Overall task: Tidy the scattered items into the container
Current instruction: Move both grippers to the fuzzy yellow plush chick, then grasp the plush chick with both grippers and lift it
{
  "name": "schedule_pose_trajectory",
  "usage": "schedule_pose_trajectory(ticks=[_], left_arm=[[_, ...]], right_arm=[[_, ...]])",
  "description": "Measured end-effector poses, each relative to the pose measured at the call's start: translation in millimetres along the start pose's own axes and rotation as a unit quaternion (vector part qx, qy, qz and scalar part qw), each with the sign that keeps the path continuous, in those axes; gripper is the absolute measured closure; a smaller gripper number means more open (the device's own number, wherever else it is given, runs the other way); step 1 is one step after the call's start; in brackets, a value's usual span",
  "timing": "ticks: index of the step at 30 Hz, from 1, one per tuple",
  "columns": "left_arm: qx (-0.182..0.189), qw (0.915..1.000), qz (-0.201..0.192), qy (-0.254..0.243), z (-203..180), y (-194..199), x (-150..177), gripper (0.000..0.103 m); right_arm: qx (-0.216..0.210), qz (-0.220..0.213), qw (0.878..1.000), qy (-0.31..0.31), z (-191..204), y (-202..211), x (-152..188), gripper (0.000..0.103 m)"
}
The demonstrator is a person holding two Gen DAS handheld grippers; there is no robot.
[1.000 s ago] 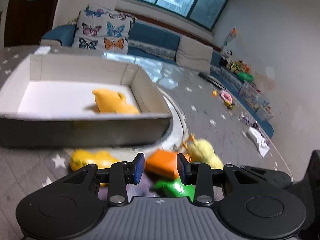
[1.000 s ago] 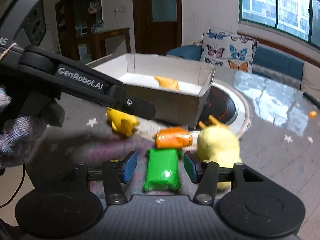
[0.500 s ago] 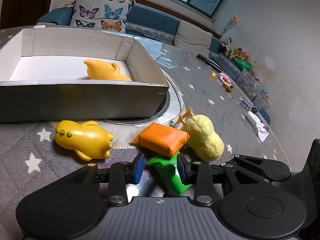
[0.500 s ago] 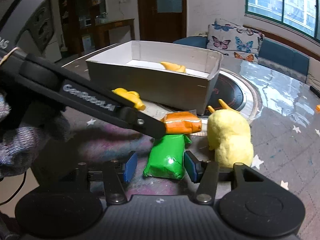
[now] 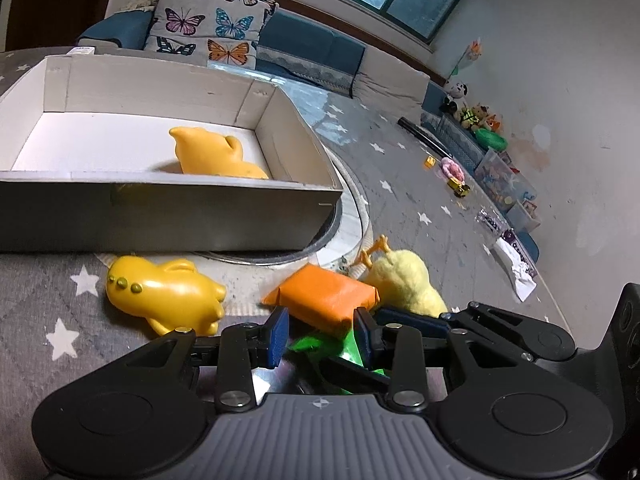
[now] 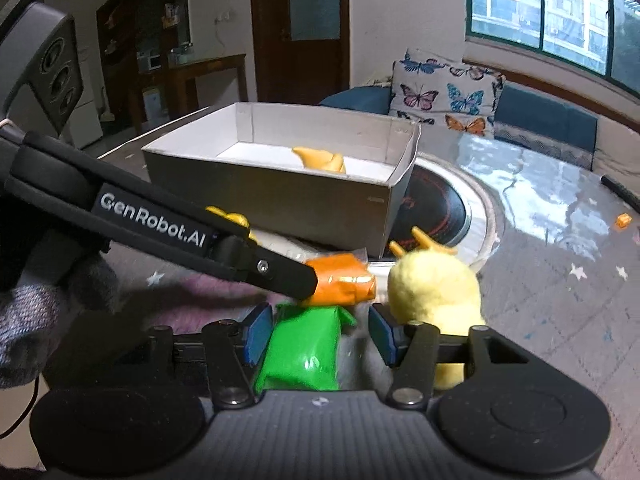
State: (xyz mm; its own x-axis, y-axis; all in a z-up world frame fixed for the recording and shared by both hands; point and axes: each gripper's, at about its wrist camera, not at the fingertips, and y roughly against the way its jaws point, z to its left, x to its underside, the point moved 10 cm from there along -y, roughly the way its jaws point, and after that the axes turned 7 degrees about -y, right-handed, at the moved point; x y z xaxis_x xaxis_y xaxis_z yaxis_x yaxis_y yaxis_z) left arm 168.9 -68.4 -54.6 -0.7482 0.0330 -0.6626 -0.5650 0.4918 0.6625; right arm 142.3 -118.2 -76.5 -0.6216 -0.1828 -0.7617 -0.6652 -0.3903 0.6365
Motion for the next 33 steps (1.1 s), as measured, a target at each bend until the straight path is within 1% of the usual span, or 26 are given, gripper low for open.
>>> schedule_pose_trajectory(ticks=[4,9,14,19,23,27,33], left_arm=[[0.003,1.0,0.004,0.003,1.2,1.0,1.2,0.065],[0.005,0.9999,0.01,-0.002,-1.0,3.3,5.5,0.065],[0.015,0.9997,0.001,-0.018,-12.6,10.8,1.4,0.065],[0.031,0.9992,-0.017,-0.022,-25.0,12.1,-16.7,0.065],[0.041,0.9988,-0.019,-0.019,-35.2,1.4,-32.4,0.065],[0.038,0.9993,-0.001,-0.007,-37.6,-18.7,-41.7,0.065],[0.045,0.9982,0.033,0.022,-35.4,-44.3,-43.0,0.064]], right_arm=[[-0.001,0.001,1.0,0.004,2.2,0.2,-1.5,0.044],[-0.005,0.015,1.0,0.008,1.2,4.3,8.5,0.044],[-0.006,0.001,1.0,-0.008,-8.4,26.1,8.7,0.044],[0.018,-0.027,0.999,-0.011,-24.2,41.4,0.4,0.044],[0.043,-0.036,0.998,-0.021,-43.9,40.5,-7.7,0.044],[0.064,-0.024,0.997,-0.025,-62.9,27.4,-6.5,0.044],[0.059,-0.01,0.998,-0.029,-71.4,11.5,-0.4,0.044]])
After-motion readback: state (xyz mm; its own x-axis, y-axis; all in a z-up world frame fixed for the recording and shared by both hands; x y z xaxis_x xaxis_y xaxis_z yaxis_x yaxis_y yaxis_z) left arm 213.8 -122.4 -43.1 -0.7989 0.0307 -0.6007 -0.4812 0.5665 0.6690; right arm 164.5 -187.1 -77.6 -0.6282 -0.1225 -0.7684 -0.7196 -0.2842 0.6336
